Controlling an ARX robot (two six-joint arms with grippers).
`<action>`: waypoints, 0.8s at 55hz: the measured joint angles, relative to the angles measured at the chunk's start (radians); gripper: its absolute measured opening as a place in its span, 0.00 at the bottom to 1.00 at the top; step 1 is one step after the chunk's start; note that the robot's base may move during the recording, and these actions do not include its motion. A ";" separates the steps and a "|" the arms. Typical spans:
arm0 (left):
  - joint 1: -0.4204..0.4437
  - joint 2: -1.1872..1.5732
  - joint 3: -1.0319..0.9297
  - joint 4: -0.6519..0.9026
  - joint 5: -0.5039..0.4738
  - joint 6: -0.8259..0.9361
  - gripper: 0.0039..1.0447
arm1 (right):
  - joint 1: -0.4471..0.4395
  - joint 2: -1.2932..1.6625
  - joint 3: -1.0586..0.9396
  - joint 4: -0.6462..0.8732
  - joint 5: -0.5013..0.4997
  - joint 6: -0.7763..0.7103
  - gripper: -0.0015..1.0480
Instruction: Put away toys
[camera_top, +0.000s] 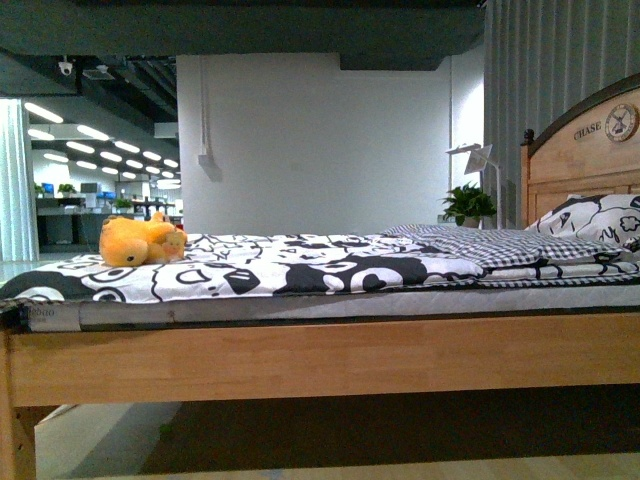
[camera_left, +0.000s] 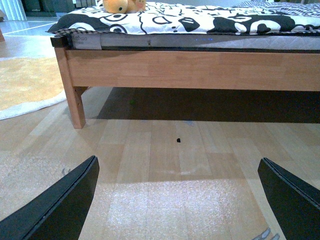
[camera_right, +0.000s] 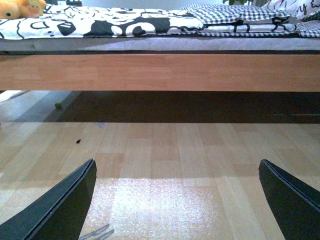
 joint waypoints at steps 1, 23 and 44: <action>0.000 0.000 0.000 0.000 0.000 0.000 0.94 | 0.000 0.000 0.000 0.000 0.000 0.000 0.94; 0.000 0.000 0.000 0.000 0.000 0.000 0.94 | 0.000 0.000 0.000 0.000 0.000 0.000 0.94; 0.000 0.000 0.000 0.000 0.000 0.000 0.94 | 0.000 0.000 0.000 0.000 0.000 0.000 0.94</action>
